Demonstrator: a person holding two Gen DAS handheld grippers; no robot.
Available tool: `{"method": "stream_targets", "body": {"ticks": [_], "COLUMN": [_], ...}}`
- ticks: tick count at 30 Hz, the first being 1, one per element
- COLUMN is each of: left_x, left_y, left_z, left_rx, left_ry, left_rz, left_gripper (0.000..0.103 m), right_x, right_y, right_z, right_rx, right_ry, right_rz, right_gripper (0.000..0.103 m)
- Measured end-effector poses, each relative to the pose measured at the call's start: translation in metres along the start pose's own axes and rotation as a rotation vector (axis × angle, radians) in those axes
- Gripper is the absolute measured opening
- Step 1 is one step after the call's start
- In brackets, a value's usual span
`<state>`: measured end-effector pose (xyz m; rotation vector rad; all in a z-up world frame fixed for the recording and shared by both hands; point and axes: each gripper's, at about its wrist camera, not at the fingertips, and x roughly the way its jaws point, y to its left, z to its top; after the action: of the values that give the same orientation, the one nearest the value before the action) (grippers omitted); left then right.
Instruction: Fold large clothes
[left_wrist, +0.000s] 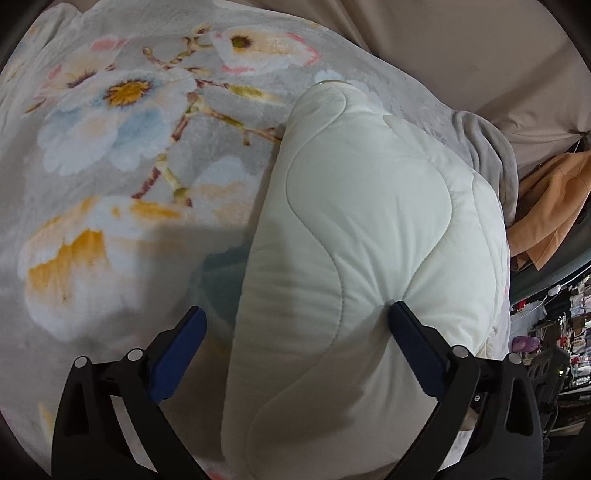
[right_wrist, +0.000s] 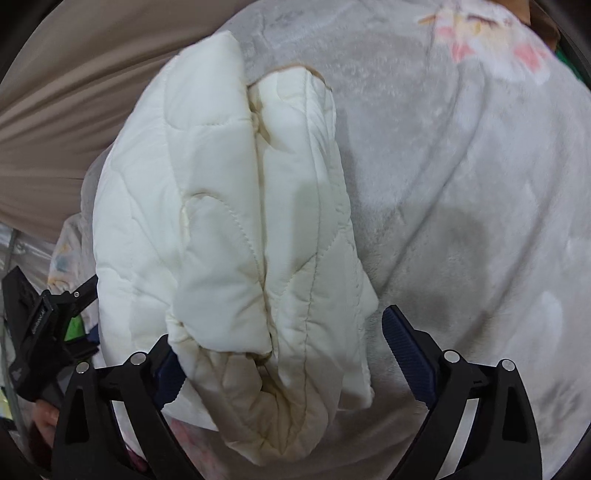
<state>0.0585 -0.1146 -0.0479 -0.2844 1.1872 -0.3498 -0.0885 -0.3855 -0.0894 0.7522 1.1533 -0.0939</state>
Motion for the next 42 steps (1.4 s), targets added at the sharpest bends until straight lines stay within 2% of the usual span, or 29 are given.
{"method": "stream_targets", "body": {"ticks": [4,7,9,10,12,14,17,22,26,29,32,36,40,42], "left_x": [0.013,0.017,0.014,0.011,0.004,-0.005,-0.017,-0.028,-0.032,-0.027,-0.025,-0.02,-0.01,-0.006], "left_y": [-0.004,-0.008,-0.013,-0.017,-0.025,-0.035,-0.044,-0.044,-0.042,-0.032,-0.021,-0.024,-0.03,-0.033], "left_z": [-0.002,-0.004,-0.004,-0.004,-0.005,-0.008,-0.013,-0.025,-0.032,-0.033,-0.031,-0.028,-0.028,-0.029], "left_rx": [-0.032,-0.038,-0.021,-0.006,0.026,0.069,0.1,0.093,0.099,0.078,0.055,0.078,0.094,0.101], "left_ry": [0.011,-0.002,0.003,0.005,0.003,-0.004,0.012,0.056,0.074,0.095,0.087,0.077,0.077,0.072], "left_rz": [-0.062,-0.051,-0.049,-0.045,-0.032,-0.009,0.003,0.006,0.01,0.02,0.031,0.033,0.036,0.035], "left_gripper": [0.098,0.098,0.098,0.095,0.089,0.083,0.08,0.079,0.079,0.082,0.085,0.091,0.098,0.098], "right_x": [0.016,0.017,0.015,0.012,0.005,-0.007,-0.023,-0.039,-0.036,-0.025,-0.015,-0.004,0.006,0.008], "right_y": [-0.016,-0.016,-0.013,-0.011,-0.008,-0.012,-0.012,-0.02,-0.022,-0.025,-0.017,-0.013,-0.022,-0.025], "right_z": [-0.003,-0.006,-0.007,-0.008,-0.009,-0.01,-0.015,-0.03,-0.033,-0.026,-0.024,-0.02,-0.018,-0.018], "right_rx": [0.096,0.097,0.1,0.091,0.074,0.072,0.063,0.046,0.04,0.036,0.026,0.042,0.076,0.091], "right_ry": [0.032,0.022,0.026,0.024,0.019,0.008,-0.01,0.0,0.02,0.038,0.042,0.049,0.058,0.056], "right_rz": [0.102,0.128,0.15,0.157,0.16,0.169,0.17,0.157,0.146,0.131,0.117,0.11,0.13,0.139], "right_gripper": [0.098,0.095,0.083,0.079,0.059,0.046,0.042,0.041,0.043,0.049,0.06,0.074,0.08,0.081]}}
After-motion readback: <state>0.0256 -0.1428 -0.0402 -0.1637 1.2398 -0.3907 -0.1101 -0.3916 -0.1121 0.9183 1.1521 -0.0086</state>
